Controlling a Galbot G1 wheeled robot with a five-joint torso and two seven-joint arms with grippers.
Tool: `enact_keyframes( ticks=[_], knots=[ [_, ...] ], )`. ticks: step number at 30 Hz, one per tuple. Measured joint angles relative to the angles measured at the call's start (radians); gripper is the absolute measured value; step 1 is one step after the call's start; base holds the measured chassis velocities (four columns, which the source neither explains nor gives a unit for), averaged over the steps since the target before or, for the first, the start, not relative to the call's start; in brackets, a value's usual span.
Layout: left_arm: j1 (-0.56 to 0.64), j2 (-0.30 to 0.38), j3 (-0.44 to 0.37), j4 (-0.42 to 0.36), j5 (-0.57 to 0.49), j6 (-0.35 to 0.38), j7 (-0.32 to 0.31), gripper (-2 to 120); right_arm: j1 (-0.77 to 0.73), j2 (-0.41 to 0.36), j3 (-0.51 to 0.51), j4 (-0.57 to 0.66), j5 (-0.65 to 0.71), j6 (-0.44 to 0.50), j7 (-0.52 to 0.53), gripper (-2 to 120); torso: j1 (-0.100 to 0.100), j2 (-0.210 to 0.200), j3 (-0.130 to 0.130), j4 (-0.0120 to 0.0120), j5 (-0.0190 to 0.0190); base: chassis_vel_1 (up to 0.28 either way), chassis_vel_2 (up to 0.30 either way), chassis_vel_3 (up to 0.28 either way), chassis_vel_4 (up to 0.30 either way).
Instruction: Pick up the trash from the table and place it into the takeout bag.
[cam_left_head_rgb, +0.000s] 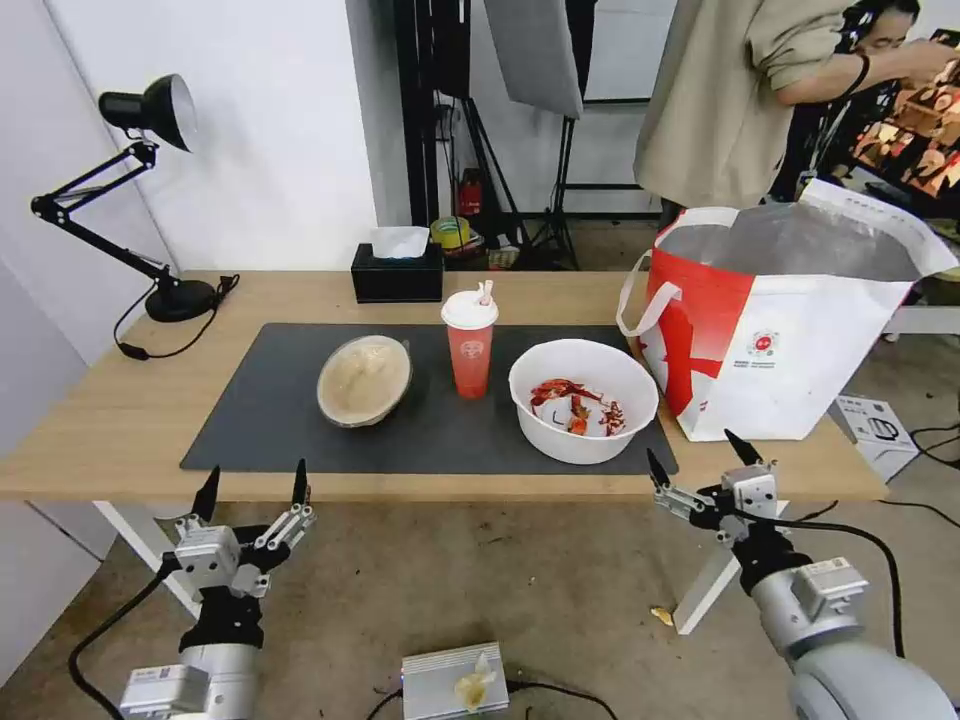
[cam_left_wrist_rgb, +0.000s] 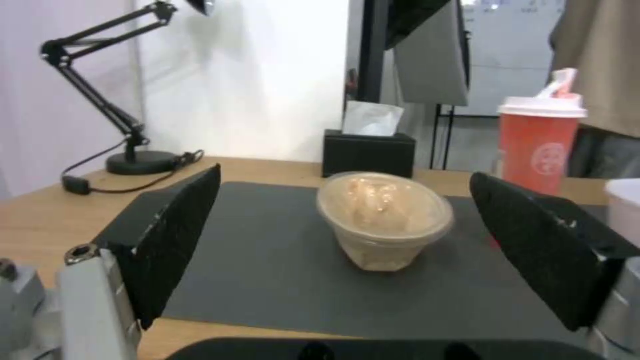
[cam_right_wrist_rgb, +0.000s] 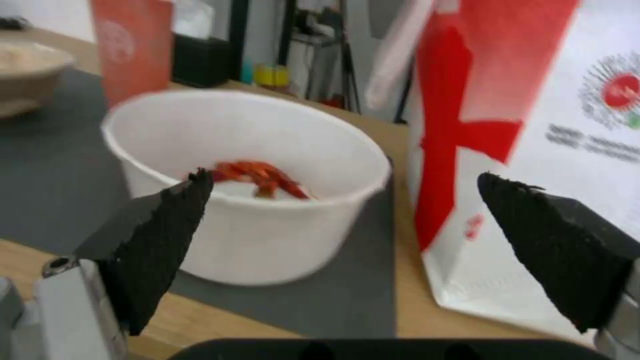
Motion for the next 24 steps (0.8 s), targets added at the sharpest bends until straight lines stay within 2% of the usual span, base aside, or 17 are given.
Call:
enact_keyframes(
  ticks=[4,10,22,24],
  knots=[
    [0.0,-0.001,0.013,0.009,0.012,-0.013,0.023,100,0.014,-0.044,-0.011,0.0,0.017,0.023,-0.023,100,0.0,0.0,0.0,0.0001,0.0,0.0,0.0,0.0,0.0],
    [-0.004,0.0,0.03,0.021,0.024,-0.029,0.059,100,0.056,-0.148,-0.04,0.009,0.062,0.044,-0.103,100,0.0,0.0,0.0,0.0001,0.0001,0.0,0.0,0.0,0.0],
    [-0.003,-0.003,0.036,0.028,0.035,-0.052,0.101,100,0.239,-0.389,-0.08,-0.014,0.292,-0.046,-0.154,100,0.0,0.0,0.0,0.0001,0.0,0.0,0.0,0.0,0.0],
    [-0.003,-0.003,0.036,0.031,0.036,-0.053,0.102,100,0.265,-0.409,-0.088,-0.02,0.312,-0.053,-0.156,100,0.0,0.0,0.0,0.0001,0.0002,0.0,0.0,0.0,0.0]
  ],
)
